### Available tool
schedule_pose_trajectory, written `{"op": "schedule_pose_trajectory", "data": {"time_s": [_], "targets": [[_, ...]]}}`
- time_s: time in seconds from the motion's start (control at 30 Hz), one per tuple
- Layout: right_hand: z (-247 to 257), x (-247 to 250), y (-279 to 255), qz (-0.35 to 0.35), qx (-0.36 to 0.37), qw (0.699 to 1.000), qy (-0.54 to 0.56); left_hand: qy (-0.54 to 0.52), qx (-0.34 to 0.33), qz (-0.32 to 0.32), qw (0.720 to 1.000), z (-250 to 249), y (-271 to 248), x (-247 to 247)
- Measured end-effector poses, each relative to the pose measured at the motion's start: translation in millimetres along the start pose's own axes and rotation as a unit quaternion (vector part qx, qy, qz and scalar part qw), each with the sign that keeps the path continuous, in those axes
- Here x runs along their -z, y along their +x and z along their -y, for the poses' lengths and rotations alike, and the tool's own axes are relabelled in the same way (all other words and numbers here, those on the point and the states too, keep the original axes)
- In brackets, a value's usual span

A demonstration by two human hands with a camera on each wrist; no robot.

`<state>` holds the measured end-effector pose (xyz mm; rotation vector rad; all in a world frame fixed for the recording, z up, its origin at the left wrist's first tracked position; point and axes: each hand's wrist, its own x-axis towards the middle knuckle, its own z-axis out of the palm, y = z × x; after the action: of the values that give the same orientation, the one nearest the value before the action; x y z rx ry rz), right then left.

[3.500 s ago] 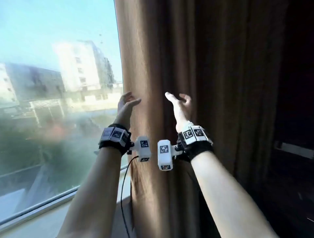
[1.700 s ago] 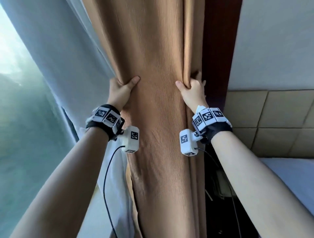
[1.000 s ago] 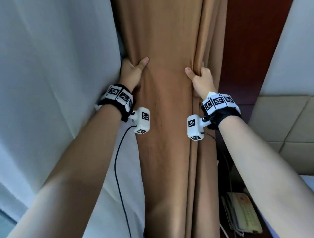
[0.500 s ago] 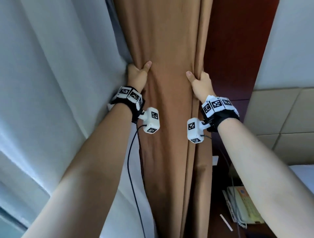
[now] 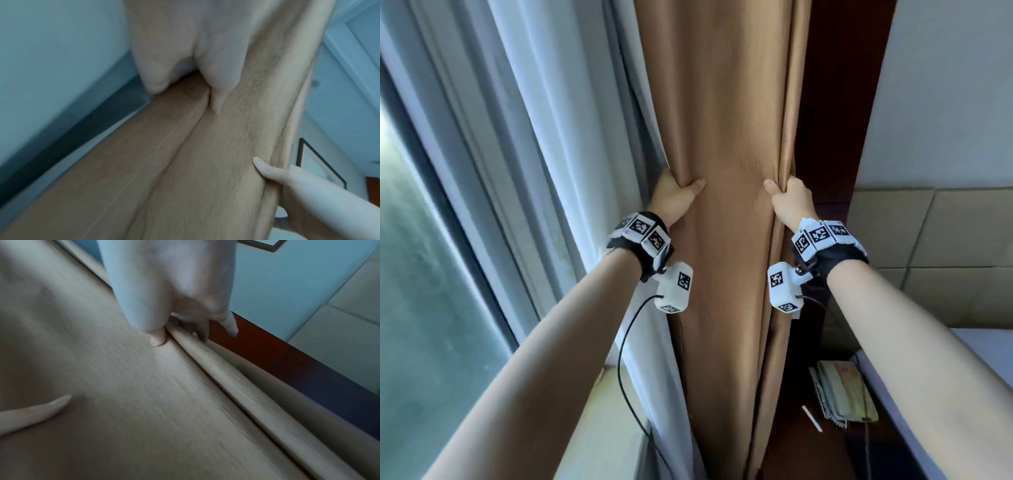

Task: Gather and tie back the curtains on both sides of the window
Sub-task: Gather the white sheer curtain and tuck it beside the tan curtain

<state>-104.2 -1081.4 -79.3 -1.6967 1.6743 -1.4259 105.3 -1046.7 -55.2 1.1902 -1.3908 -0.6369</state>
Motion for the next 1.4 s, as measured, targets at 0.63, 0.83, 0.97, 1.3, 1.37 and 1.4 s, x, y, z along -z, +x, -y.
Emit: {"op": "schedule_pose_trajectory", "data": {"time_s": [0.63,0.83,0.97,1.3,1.37,1.4], "targets": [[44.1,-20.2,-274.1,0.118,0.104,0.987,-0.042,0.206,0.08,0.301,0.928,41.7,-224.3,75.4],[26.1,-1.8,-290.9,0.067,0.137,0.988,-0.004,0.164,0.07,0.241,0.954,42.4,-234.5,104.6],[4.0,6.5,-293.1,-0.002,0.209,0.977,0.035,0.144,0.072,0.163,0.973,52.2,-243.6,109.6],[-6.7,20.1,-297.8,-0.061,0.184,0.981,0.031,0.108,-0.11,-0.06,0.986,27.7,-256.7,73.7],[-4.3,22.0,-300.4,-0.059,0.183,0.981,0.032,0.082,-0.174,-0.096,0.977,15.9,-260.5,69.1],[-4.6,21.4,-301.9,-0.064,0.189,0.98,0.021,0.096,-0.202,-0.117,0.968,13.3,-260.6,69.0]]}}
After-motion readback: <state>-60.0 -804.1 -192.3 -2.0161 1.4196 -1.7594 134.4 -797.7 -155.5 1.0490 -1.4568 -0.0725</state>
